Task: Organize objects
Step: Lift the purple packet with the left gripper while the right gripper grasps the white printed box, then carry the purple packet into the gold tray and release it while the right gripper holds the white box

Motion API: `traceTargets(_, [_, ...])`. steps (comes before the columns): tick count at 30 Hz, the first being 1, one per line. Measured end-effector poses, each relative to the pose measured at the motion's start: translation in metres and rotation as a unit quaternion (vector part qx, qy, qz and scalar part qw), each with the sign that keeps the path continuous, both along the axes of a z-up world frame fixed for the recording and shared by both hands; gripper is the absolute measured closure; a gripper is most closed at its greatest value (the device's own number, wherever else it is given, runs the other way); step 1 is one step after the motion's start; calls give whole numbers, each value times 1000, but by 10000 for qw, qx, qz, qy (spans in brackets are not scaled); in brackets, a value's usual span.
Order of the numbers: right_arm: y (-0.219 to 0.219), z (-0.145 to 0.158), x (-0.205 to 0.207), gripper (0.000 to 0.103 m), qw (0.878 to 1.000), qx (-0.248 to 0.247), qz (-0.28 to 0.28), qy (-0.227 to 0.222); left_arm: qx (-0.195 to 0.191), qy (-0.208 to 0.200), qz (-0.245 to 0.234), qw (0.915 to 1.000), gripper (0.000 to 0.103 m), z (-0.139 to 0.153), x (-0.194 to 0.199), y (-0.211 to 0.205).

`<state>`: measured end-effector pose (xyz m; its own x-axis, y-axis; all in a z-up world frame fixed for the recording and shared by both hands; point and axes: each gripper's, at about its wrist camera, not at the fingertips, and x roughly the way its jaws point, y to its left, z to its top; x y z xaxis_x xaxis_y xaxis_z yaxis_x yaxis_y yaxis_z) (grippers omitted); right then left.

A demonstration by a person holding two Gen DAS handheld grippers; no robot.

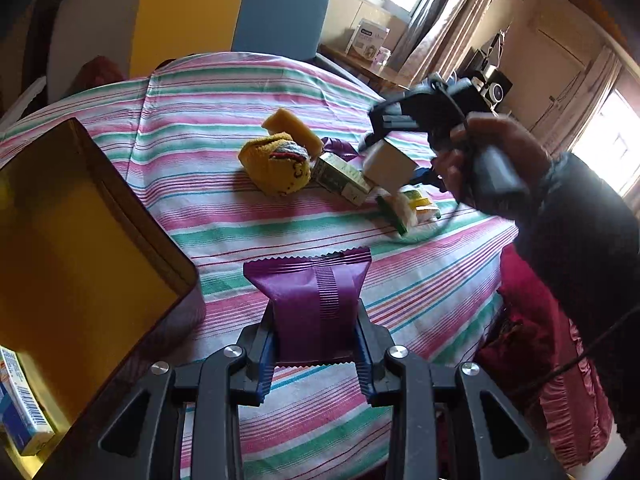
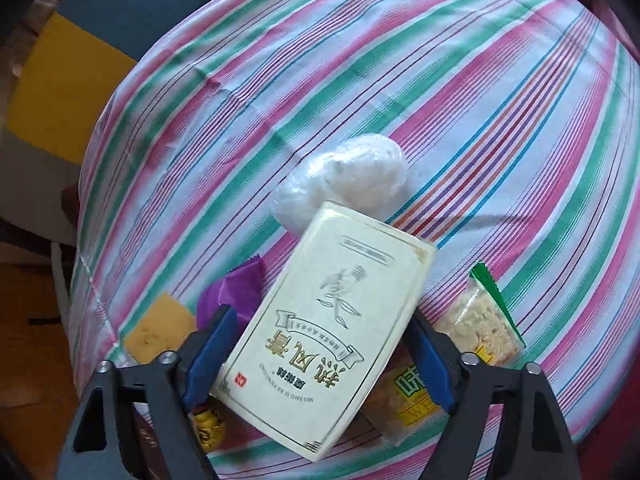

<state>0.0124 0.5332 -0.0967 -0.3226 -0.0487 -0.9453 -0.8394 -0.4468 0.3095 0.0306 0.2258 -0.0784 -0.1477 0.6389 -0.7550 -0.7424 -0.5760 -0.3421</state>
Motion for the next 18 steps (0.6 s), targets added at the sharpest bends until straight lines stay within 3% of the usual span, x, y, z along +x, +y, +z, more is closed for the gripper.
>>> traceTargets(1, [-5, 1, 1, 51, 9997, 143, 191, 2, 28, 1, 25, 10000, 71, 1, -1, -3])
traceTargets(5, [-29, 13, 16, 52, 9939, 640, 844, 293, 80, 21, 152, 9999, 71, 4, -2, -10])
traceTargets(9, [-56, 35, 35, 52, 9771, 1407, 1470, 626, 140, 75, 268, 9995, 71, 8, -3, -16])
traceTargets(13, [-89, 51, 48, 51, 9501, 1836, 2282, 1070, 170, 130, 419, 9989, 71, 13, -5, -21])
traceTargets(18, [-147, 25, 44, 51, 9115, 2042, 3463, 868, 178, 268, 671, 9972, 71, 22, -8, -33])
